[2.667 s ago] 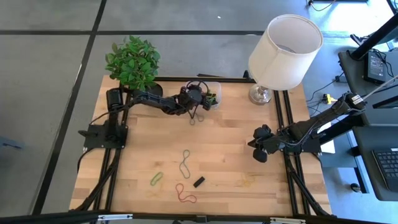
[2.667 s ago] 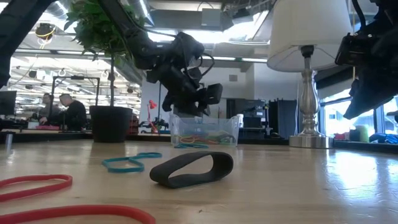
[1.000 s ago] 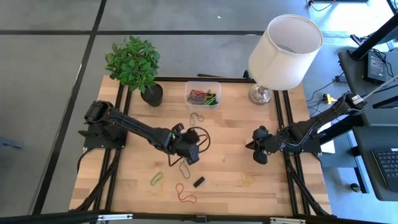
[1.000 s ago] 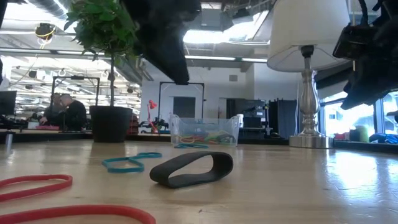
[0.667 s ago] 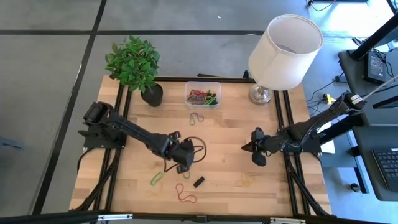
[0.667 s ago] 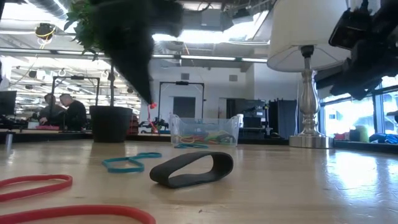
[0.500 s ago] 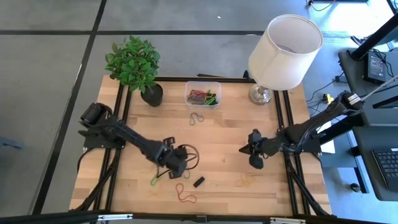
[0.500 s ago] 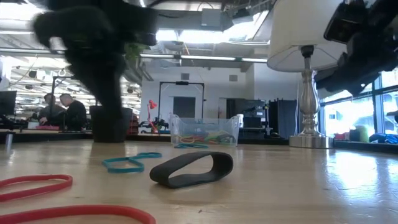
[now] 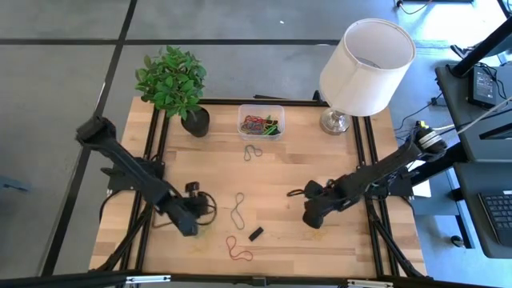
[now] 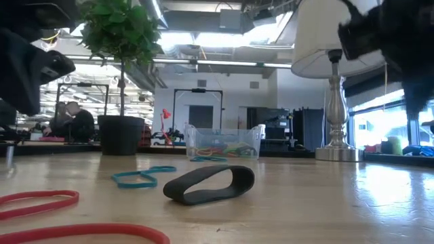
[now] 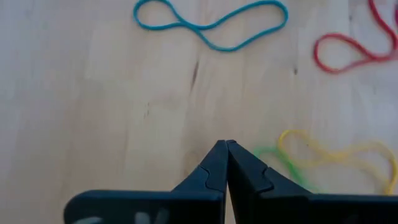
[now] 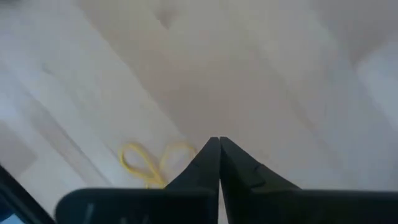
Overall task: Pick and place rubber bands into bin
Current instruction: Put the yellow rubber band into the transparent bin
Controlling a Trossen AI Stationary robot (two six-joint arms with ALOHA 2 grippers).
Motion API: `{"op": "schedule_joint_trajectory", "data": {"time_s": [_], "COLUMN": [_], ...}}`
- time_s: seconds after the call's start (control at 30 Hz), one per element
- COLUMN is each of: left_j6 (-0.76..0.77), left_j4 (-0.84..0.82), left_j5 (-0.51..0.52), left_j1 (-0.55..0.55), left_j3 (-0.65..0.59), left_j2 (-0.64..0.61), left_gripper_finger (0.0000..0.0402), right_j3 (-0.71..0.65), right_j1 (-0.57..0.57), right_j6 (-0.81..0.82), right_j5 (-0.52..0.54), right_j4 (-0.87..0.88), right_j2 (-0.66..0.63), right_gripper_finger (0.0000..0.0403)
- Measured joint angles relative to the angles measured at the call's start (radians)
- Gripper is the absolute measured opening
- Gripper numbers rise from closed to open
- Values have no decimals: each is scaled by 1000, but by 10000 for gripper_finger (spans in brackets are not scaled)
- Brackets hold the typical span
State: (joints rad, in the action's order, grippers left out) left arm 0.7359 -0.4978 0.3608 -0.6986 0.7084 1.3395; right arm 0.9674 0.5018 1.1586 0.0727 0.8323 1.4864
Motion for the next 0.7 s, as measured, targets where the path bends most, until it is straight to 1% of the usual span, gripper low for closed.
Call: {"op": "schedule_joint_trajectory", "data": {"time_s": [0.07, 0.17, 0.27, 0.33, 0.4, 0.5, 0.63, 0.7], "left_j6": [-47, -120, -191, -222, -268, -326, -394, -400], "left_j4": [39, 112, 195, 241, 257, 264, 265, 263], "left_j5": [-6, -48, -111, -172, -227, -258, -259, -259], "left_j1": [-8, 4, 33, 50, 70, 86, 99, 105], "left_j3": [-62, -154, -228, -262, -275, -276, -276, -276], "left_j2": [-76, -176, -251, -286, -304, -317, -316, -315], "left_gripper_finger": [2, 2, 2, 2, 2, 2, 2, 2], "right_j3": [32, 40, 41, 41, 41, 41, 41, 41], "right_j1": [6, 20, 43, 62, 80, 91, 92, 93], "right_j6": [89, 181, 289, 330, 341, 351, 350, 346], "right_j5": [-52, -108, -162, -179, -181, -180, -179, -183], "right_j4": [54, 46, 46, 43, 25, 29, 15, -16], "right_j2": [44, 93, 142, 168, 195, 233, 280, 299], "right_gripper_finger": [15, 41, 71, 91, 107, 122, 121, 115]}}
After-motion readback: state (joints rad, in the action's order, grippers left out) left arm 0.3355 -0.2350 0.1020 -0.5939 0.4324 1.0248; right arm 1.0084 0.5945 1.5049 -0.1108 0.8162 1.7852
